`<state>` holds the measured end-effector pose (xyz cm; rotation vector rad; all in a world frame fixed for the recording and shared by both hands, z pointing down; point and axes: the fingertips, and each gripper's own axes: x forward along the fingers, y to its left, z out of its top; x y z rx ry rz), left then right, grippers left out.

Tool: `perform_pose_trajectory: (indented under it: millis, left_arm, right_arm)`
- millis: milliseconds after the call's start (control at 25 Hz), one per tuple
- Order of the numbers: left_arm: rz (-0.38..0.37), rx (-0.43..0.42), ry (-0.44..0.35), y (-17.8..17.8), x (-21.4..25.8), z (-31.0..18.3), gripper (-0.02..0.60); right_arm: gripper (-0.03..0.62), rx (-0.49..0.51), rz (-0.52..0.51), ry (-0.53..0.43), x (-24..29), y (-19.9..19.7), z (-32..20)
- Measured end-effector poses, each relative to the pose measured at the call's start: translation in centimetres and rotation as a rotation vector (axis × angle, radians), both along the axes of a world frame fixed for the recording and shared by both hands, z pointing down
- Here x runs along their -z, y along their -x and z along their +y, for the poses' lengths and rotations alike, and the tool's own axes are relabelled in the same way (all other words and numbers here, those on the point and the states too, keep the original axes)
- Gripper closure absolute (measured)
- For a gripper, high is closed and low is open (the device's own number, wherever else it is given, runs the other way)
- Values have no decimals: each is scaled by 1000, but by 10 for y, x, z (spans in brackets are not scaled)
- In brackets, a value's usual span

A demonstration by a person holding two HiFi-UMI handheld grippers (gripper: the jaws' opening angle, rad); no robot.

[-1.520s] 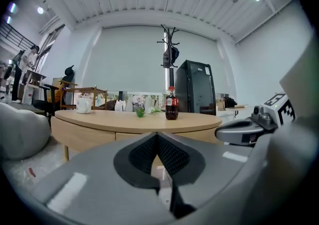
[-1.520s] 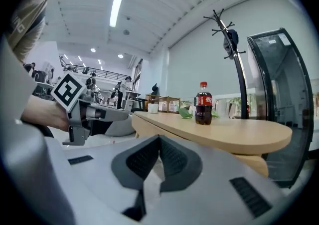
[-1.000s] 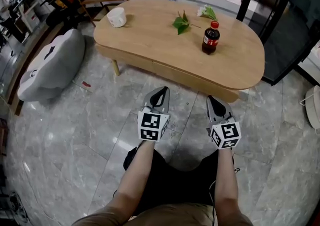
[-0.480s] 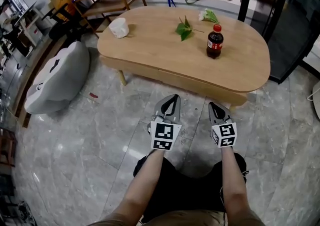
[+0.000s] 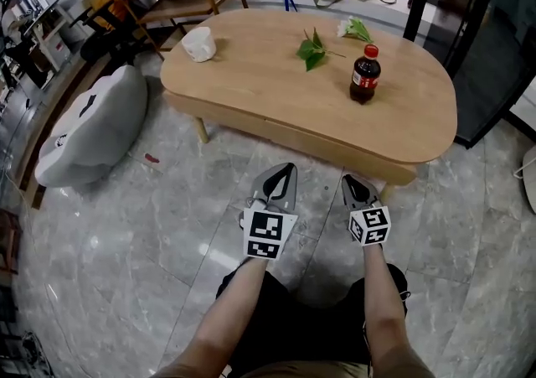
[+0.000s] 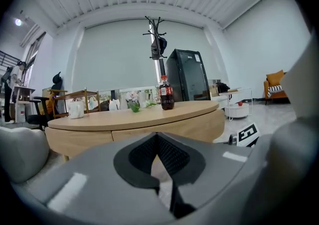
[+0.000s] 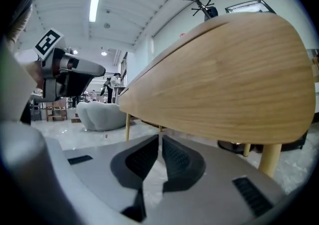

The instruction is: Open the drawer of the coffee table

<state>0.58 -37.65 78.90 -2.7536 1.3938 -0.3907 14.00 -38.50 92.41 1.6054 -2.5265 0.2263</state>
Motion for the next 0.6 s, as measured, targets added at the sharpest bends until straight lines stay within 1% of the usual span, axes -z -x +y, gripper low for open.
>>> perform_pose_trajectory:
  millis: [200, 320, 360, 400, 440, 520, 600]
  left_arm:
    - [4, -12, 14, 1, -3, 3, 588]
    - [-3, -32, 13, -2, -4, 5, 588]
    - [-4, -37, 13, -2, -5, 5, 588]
    - [-3, -40, 13, -3, -6, 5, 588]
    - [-2, -45, 12, -4, -6, 4, 588]
    - [-2, -54, 7, -6, -5, 4, 588]
    - [-8, -69, 3, -9, -4, 6, 588]
  right_arm:
    - [595, -27, -5, 17, -5, -9, -5]
    - [594, -22, -59, 20, -8, -11, -9]
    - [578, -7, -88, 11, -7, -10, -10]
    - [453, 12, -125, 0, -4, -8, -11]
    - [388, 32, -166, -15, 0, -6, -12]
    - [373, 65, -232, -43, 7, -3, -14]
    - [372, 86, -255, -46, 7, -1, -15]
